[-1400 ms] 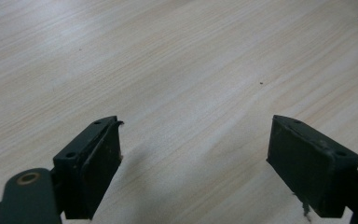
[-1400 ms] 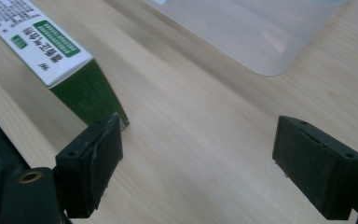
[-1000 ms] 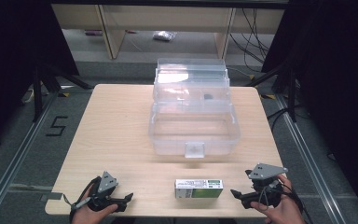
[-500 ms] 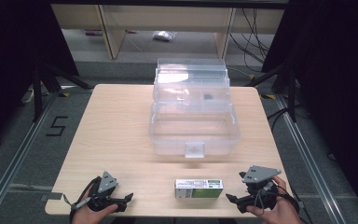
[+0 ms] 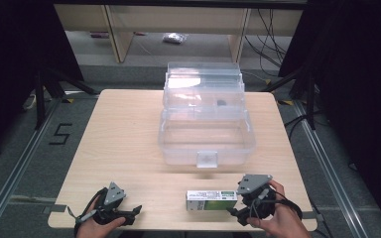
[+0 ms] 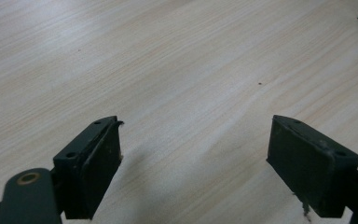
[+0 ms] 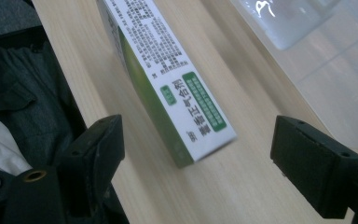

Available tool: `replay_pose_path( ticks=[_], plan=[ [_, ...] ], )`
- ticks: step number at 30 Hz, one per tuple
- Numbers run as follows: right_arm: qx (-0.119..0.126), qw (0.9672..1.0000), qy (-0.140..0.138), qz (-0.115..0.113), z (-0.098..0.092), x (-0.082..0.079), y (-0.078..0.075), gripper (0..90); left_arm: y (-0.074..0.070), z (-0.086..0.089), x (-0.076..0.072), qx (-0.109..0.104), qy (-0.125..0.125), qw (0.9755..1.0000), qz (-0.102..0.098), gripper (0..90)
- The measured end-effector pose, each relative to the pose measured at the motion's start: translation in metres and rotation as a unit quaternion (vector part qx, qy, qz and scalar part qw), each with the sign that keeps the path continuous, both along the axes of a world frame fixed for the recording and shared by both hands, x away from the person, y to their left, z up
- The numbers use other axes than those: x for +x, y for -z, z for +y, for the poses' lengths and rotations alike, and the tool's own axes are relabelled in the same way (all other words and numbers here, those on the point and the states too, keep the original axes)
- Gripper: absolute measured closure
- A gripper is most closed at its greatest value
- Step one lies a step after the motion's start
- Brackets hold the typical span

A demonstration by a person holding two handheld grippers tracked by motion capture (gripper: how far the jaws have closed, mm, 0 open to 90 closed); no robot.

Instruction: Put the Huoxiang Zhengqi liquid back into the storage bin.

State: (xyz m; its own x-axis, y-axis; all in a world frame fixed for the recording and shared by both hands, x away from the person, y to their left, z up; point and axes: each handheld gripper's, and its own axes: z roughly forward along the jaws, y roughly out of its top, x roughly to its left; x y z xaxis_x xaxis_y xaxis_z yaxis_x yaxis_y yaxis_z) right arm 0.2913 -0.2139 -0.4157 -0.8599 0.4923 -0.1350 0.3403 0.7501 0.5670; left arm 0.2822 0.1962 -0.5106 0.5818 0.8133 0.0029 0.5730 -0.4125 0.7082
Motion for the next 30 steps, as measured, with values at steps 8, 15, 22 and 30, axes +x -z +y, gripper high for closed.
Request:
replay_pose_path(
  ticks=[8,15,22,30],
  plan=[
    [-0.029,0.9993,-0.018,0.014,0.016,0.01,0.0,19.3,0.0,0.0,0.0,-0.001,0.004,1.0,0.004,16.7],
    [-0.058,0.997,-0.045,0.027,0.033,0.016,-0.001,20.0,0.0,0.0,0.0,-0.002,0.004,1.0,0.004,16.6],
    [-0.075,0.9945,-0.057,0.045,0.048,0.023,0.002,22.0,0.0,0.001,0.0,0.0,0.003,1.0,0.003,16.6],
    [-0.098,0.9892,-0.091,0.062,0.061,0.033,0.006,25.6,0.0,0.001,0.0,-0.004,0.005,1.0,0.004,16.6]
  ],
)
